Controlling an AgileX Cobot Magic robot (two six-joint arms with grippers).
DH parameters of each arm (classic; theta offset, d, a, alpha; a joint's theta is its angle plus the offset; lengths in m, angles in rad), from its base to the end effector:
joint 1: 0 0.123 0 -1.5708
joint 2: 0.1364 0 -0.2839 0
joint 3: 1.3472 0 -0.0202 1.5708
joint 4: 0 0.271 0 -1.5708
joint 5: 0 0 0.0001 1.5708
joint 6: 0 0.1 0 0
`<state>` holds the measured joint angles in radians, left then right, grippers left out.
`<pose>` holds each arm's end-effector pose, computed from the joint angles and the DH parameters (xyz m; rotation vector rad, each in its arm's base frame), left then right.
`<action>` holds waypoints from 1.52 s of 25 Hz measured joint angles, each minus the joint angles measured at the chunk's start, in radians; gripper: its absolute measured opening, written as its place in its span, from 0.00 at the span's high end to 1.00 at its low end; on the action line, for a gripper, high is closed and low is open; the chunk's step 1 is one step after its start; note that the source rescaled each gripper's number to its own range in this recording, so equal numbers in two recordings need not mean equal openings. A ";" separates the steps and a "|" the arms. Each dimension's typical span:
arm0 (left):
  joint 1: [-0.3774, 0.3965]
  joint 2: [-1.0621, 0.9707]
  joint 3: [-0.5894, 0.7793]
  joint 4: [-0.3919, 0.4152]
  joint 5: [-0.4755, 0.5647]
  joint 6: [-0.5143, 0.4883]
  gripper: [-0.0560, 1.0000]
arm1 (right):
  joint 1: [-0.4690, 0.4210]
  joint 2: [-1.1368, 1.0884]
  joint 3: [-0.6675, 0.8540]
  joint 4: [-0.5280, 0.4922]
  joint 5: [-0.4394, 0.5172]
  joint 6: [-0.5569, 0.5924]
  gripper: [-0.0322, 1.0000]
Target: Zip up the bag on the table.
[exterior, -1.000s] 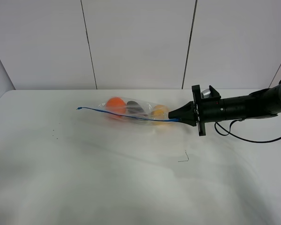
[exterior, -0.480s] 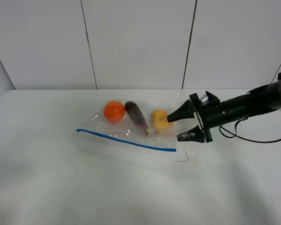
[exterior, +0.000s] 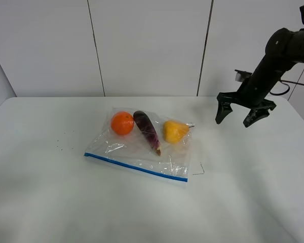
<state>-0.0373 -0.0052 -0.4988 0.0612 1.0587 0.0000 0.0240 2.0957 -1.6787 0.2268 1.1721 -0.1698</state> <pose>0.0216 0.0045 0.2829 0.0351 2.0368 0.0498 0.4442 0.0314 0.1809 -0.1712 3.0368 0.3151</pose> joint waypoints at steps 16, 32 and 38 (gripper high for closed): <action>0.000 -0.001 0.003 0.000 0.000 0.000 0.03 | -0.023 -0.201 0.181 -0.113 0.042 0.040 0.05; 0.000 -0.001 0.003 0.000 0.000 0.000 0.03 | -0.023 -0.953 0.952 -0.117 0.009 0.043 0.07; 0.000 -0.001 0.003 0.000 0.000 0.000 0.03 | -0.023 -1.364 1.117 -0.117 -0.125 0.043 0.08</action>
<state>-0.0373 -0.0060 -0.4956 0.0612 1.0587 0.0000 0.0006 0.7313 -0.5620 0.1095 1.0472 -0.1264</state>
